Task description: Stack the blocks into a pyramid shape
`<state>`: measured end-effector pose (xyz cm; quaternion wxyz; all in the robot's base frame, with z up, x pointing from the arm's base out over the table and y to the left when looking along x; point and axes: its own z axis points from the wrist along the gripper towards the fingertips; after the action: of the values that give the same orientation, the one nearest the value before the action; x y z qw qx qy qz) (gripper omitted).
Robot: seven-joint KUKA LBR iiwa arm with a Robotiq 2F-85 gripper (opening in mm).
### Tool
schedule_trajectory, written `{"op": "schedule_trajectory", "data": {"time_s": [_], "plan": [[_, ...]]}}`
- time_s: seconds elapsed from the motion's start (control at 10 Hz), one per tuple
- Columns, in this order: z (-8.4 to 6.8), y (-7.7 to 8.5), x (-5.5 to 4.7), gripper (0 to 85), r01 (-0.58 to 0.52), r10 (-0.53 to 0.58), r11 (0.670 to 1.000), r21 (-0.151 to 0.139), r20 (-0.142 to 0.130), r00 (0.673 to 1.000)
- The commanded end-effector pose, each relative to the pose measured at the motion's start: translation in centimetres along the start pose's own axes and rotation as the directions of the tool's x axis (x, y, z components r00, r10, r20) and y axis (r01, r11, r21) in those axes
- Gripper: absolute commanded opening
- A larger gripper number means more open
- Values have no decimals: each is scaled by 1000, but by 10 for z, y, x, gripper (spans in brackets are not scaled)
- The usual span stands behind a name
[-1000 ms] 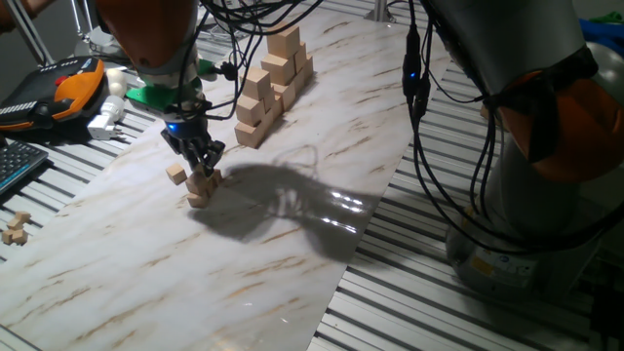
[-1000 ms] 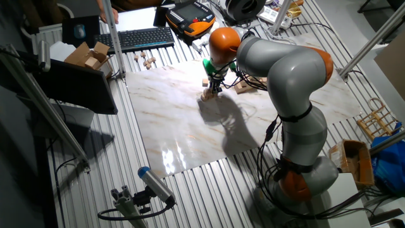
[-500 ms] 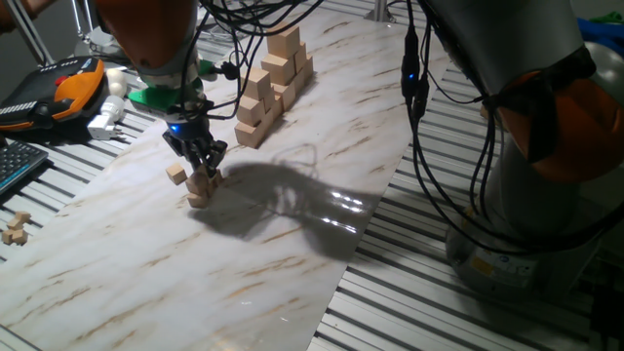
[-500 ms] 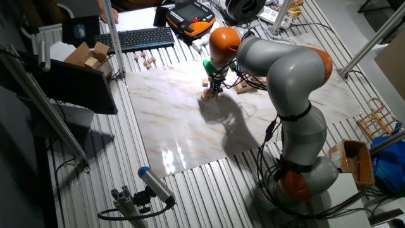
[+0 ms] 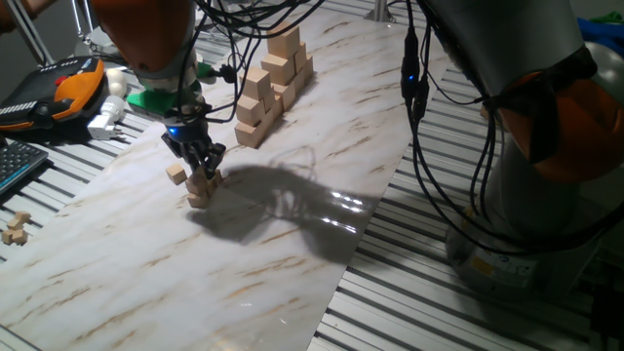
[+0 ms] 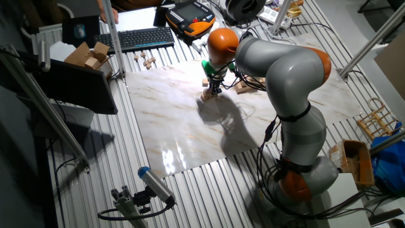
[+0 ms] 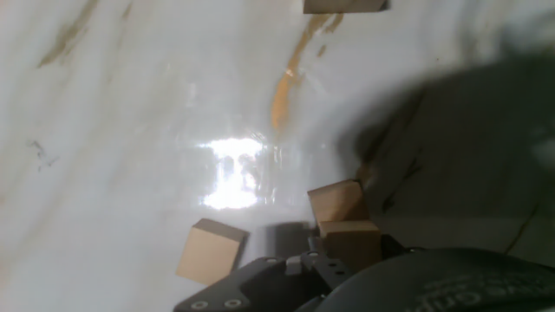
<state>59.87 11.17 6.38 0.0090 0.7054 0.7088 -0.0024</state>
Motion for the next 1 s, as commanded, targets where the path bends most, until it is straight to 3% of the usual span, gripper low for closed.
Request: {"op": "schedule_trajectory", "data": {"time_s": [0.0, 0.2, 0.3, 0.9], "plan": [[1, -1, 0, 340, 0, 0, 1000, 1, 1, 1000], [1, 0, 0, 340, 0, 0, 1000, 1, 2, 1000], [1, 0, 0, 510, -1, 1, 1000, 3, 5, 1000], [-5, 2, 3, 510, -10, 10, 1000, 7, 9, 1000]]}}
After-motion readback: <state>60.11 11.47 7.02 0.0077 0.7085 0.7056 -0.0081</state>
